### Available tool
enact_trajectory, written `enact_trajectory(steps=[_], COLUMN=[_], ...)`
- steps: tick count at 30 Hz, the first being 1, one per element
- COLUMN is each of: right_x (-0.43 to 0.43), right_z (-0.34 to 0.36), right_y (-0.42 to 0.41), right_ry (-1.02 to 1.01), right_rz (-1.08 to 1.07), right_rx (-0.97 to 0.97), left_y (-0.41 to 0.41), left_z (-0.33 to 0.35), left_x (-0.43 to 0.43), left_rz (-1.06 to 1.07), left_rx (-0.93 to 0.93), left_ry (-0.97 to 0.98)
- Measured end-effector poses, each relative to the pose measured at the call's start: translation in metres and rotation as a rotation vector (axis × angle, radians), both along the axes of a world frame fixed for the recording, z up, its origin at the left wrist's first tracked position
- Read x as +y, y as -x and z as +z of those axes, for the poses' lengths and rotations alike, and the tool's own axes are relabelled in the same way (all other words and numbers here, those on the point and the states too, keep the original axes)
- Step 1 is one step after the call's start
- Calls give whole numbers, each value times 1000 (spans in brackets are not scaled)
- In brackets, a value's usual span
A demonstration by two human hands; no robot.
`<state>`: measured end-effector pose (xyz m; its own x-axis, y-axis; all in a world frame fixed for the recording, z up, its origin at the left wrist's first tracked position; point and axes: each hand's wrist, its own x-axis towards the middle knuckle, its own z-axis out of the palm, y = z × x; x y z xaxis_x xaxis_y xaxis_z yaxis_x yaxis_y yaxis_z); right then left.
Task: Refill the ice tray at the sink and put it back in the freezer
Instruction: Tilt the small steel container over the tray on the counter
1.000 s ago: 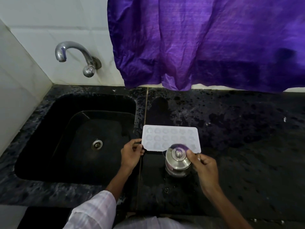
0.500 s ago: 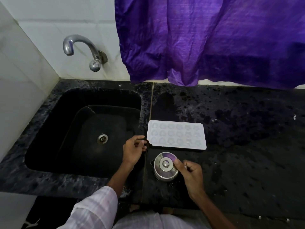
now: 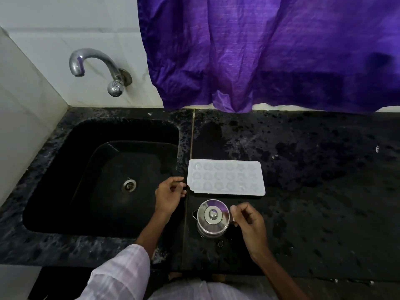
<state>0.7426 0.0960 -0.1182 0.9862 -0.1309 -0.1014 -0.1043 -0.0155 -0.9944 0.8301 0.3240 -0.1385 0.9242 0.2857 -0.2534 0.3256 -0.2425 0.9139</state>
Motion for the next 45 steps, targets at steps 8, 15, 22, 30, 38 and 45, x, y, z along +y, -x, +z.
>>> enact_trajectory(steps=[8, 15, 22, 30, 38, 45], right_x=[-61, -87, -80, -77, -80, -85], right_z=[5, 1, -11, -19, -13, 19], right_y=[-60, -105, -120, -120, -118, -101], right_ry=[370, 741, 825, 699, 612, 495], right_rz=[-400, -243, -150, -228, -291, -422], right_rx=[52, 51, 92, 97, 157, 123], left_y=[-19, -33, -38, -38, -39, -48], left_z=[8, 6, 10, 9, 14, 42], left_x=[-8, -11, -17, -21, -25, -28], left_rz=[-16, -47, -45, 19, 39, -5], left_rx=[-12, 21, 53, 62, 55, 25], left_ry=[-78, -161, -147, -101, -29, 131])
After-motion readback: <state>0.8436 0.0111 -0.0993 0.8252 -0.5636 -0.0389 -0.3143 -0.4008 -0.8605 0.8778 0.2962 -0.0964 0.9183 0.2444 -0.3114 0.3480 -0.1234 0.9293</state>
